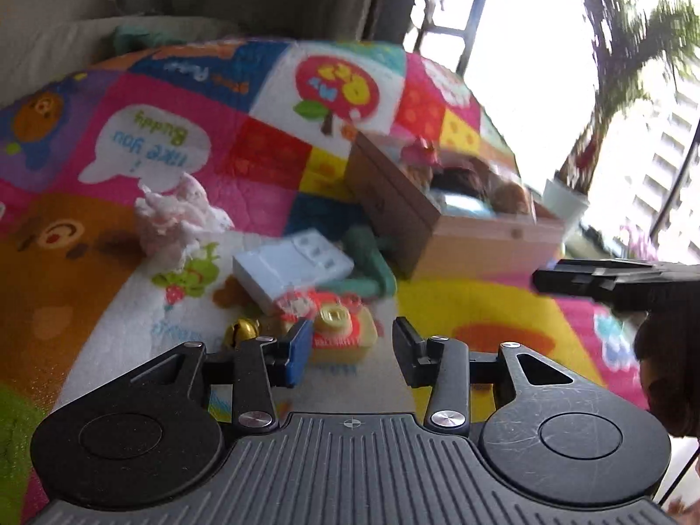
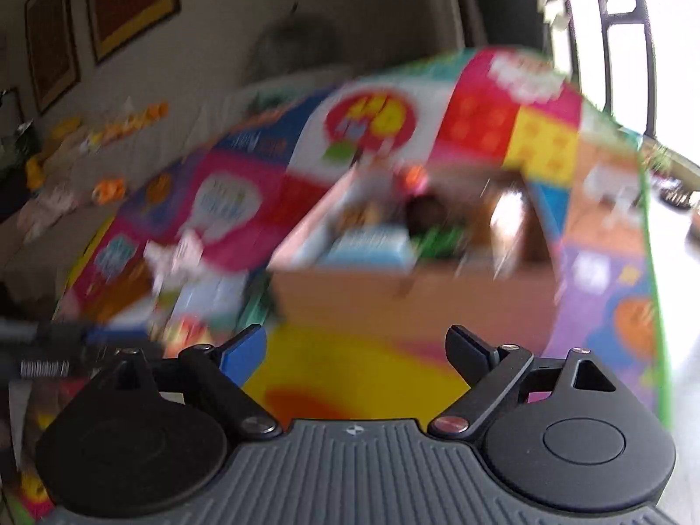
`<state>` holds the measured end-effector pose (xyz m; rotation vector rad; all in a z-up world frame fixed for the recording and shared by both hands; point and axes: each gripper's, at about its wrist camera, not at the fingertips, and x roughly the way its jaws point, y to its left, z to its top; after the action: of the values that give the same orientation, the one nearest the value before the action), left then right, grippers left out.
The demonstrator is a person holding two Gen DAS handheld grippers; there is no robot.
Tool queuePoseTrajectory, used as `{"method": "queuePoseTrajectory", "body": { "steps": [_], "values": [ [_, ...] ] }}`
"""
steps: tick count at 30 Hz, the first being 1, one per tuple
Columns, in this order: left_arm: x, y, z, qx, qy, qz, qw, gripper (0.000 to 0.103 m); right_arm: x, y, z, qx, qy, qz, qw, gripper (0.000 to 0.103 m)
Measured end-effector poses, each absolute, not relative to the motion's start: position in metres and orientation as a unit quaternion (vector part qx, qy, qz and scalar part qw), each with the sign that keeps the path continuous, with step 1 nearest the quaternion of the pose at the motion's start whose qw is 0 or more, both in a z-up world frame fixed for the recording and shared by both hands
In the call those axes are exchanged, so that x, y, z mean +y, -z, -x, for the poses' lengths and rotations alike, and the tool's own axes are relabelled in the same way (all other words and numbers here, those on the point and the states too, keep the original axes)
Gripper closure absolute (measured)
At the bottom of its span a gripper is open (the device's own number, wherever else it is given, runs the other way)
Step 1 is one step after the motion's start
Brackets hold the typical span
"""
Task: Organize objects
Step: 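Grasp the white plastic block with the left tool while the right grasps the yellow Hello Kitty toy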
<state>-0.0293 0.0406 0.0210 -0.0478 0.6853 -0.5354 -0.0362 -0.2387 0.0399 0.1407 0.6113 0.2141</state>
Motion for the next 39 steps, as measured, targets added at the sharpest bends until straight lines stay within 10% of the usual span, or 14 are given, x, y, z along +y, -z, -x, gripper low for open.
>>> {"method": "queuePoseTrajectory", "body": {
  "steps": [39],
  "values": [
    [-0.003, -0.02, -0.067, 0.391, 0.354, -0.245, 0.814, 0.044, -0.222, -0.015, 0.048, 0.307, -0.108, -0.066, 0.943, 0.0]
  ]
}}
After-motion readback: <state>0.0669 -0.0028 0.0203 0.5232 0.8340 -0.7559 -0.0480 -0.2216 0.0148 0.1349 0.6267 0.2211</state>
